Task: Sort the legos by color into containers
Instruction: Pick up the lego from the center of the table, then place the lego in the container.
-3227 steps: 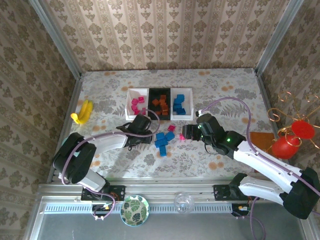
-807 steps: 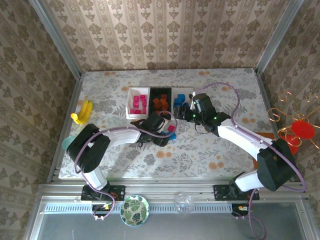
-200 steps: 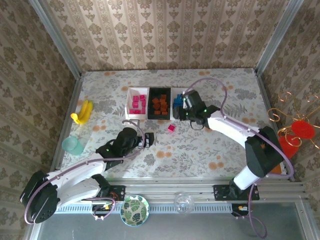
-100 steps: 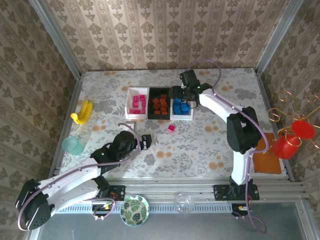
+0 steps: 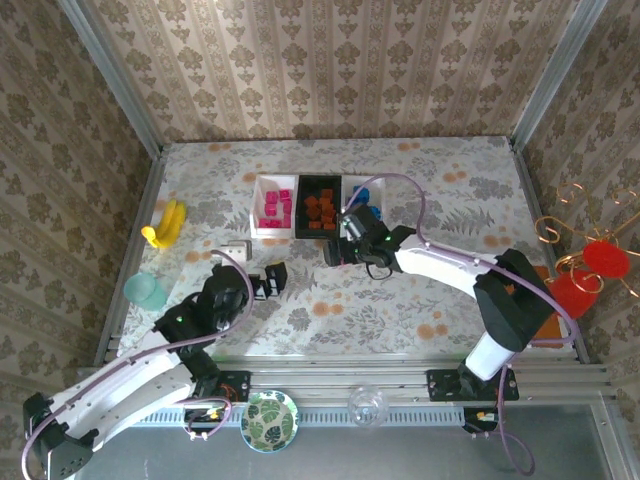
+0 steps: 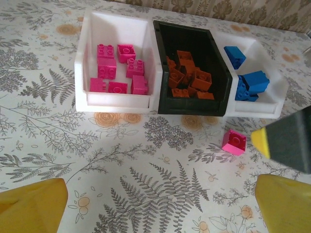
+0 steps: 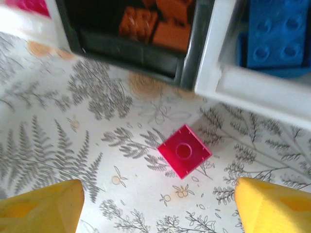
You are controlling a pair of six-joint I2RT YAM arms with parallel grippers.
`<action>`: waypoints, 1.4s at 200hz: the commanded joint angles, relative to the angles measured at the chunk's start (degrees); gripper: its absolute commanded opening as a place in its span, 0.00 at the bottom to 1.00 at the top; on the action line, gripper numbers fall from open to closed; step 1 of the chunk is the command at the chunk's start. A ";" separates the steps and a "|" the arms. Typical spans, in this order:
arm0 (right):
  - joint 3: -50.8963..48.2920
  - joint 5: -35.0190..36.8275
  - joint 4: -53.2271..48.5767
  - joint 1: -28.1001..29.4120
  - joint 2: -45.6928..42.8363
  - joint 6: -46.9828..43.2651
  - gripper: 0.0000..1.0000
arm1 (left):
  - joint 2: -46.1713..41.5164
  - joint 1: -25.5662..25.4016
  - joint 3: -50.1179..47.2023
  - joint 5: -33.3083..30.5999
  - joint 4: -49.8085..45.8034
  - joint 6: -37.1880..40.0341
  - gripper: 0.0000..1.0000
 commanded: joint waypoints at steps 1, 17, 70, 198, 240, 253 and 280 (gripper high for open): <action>0.49 2.80 2.44 -0.13 4.68 1.36 0.82 | -0.28 -0.20 1.05 -1.67 -3.19 1.51 1.00; 2.18 3.29 2.40 -0.13 7.77 0.78 0.80 | -0.37 -0.15 0.95 -1.68 -3.76 1.24 1.00; 6.11 4.52 1.00 -0.13 14.40 -1.40 0.71 | -1.24 -0.08 0.77 -2.38 -5.23 1.04 1.00; 20.23 -10.25 3.99 2.81 12.96 -3.90 0.38 | -3.93 0.55 3.25 -5.75 -9.82 2.32 1.00; 44.70 -10.02 -2.44 2.43 29.09 -3.60 0.42 | -3.43 0.58 4.54 -7.36 -12.76 2.48 1.00; 53.85 -8.92 -5.35 1.77 34.68 -2.50 0.46 | -3.36 0.67 4.64 -8.04 -12.80 2.83 1.00; 69.11 -8.65 -10.43 -0.08 43.09 0.37 0.67 | -2.80 1.00 4.64 -9.43 -12.04 3.50 1.00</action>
